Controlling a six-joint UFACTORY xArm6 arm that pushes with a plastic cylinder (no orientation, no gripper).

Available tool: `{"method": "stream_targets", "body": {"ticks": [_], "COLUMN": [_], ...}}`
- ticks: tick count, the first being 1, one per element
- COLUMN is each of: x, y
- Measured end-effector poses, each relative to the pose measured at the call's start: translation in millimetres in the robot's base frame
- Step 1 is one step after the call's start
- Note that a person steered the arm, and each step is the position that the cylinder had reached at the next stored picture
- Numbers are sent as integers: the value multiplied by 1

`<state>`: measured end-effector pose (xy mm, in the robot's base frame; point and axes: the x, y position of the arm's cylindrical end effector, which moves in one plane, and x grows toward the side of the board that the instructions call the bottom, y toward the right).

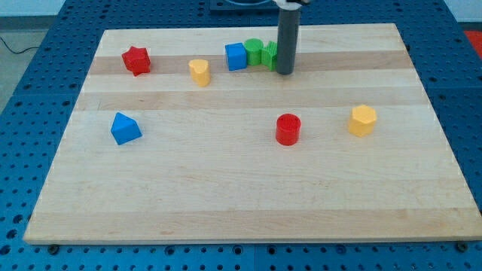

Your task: Move your arm to the center left of the board

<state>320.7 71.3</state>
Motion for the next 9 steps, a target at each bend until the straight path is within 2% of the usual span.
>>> {"method": "stream_targets", "body": {"ticks": [1, 2, 3, 4, 5, 6, 8, 9], "x": [38, 95, 168, 216, 211, 201, 94, 90], "y": [5, -55, -130, -242, -364, -376, -328, -244]}}
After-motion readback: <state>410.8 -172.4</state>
